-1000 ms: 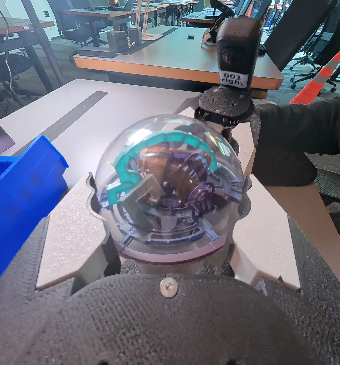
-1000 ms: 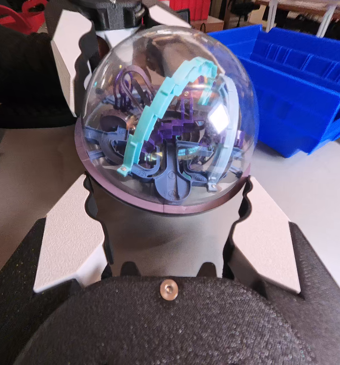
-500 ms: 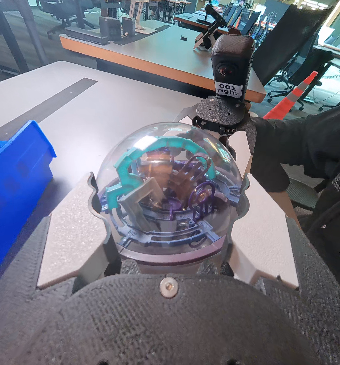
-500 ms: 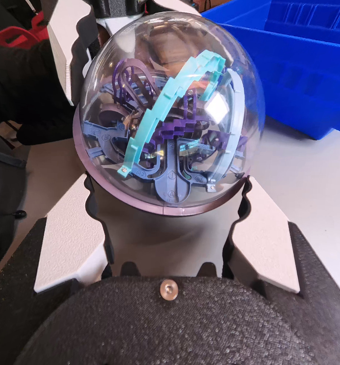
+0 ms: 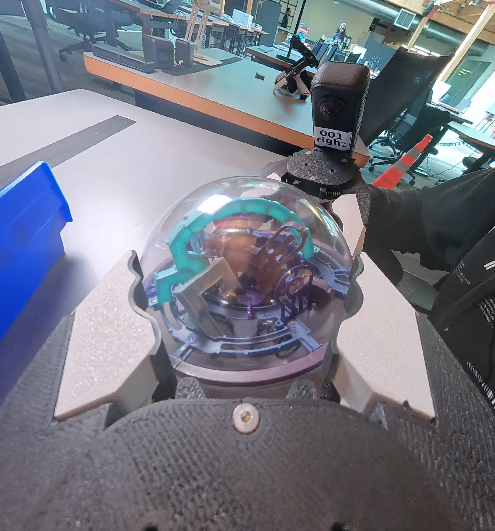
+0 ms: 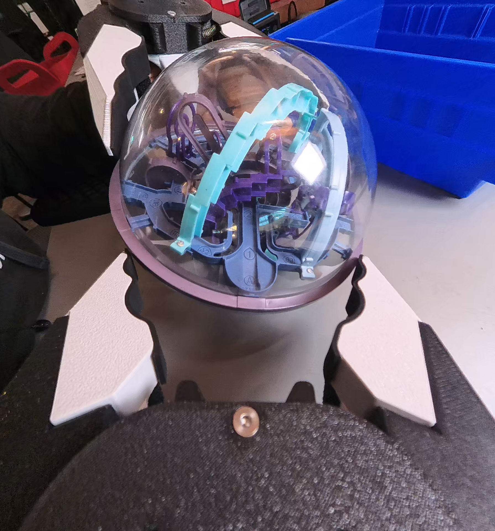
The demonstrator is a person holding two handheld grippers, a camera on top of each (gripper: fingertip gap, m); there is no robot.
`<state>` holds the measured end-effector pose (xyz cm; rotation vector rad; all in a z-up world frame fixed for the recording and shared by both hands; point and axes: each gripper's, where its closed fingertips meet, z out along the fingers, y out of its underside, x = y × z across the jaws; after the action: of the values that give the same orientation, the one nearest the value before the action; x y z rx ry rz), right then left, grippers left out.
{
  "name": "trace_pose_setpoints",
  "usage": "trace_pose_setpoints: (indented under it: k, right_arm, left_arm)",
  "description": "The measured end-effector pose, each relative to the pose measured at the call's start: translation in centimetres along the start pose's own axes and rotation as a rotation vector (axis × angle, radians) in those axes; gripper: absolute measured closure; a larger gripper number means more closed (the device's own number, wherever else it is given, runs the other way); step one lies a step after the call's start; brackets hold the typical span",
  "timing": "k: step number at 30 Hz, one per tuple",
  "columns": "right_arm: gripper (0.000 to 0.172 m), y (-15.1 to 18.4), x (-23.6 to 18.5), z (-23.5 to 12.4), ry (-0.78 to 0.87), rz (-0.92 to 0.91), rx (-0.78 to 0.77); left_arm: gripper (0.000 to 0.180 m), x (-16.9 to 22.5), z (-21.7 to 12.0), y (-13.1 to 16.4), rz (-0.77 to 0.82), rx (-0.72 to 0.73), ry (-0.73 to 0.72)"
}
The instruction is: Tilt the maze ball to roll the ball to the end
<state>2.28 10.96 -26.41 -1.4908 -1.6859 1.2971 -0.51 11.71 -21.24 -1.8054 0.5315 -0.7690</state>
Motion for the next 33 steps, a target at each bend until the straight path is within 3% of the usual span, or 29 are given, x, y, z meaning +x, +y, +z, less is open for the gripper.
trace_pose_setpoints:
  k: [7,11,15,33]
  right_arm:
    - [0.029,0.3,-0.5,0.2,-0.017,-0.006,-0.006]
    - [0.030,0.0,-0.7,0.1,-0.042,0.015,0.017]
    - [0.031,-0.2,-0.9,0.1,-0.045,0.000,0.027]
    - [0.041,0.3,-1.6,0.6,-0.048,0.021,-0.006]
  left_arm:
    - [0.040,0.5,-0.3,0.2,0.049,-0.007,0.012]
    - [0.023,1.4,-0.8,1.6,0.099,-0.035,0.062]
    - [0.022,1.2,-1.1,3.4,0.133,-0.073,0.056]
    - [0.023,1.5,-1.4,3.0,0.064,-0.061,0.104]
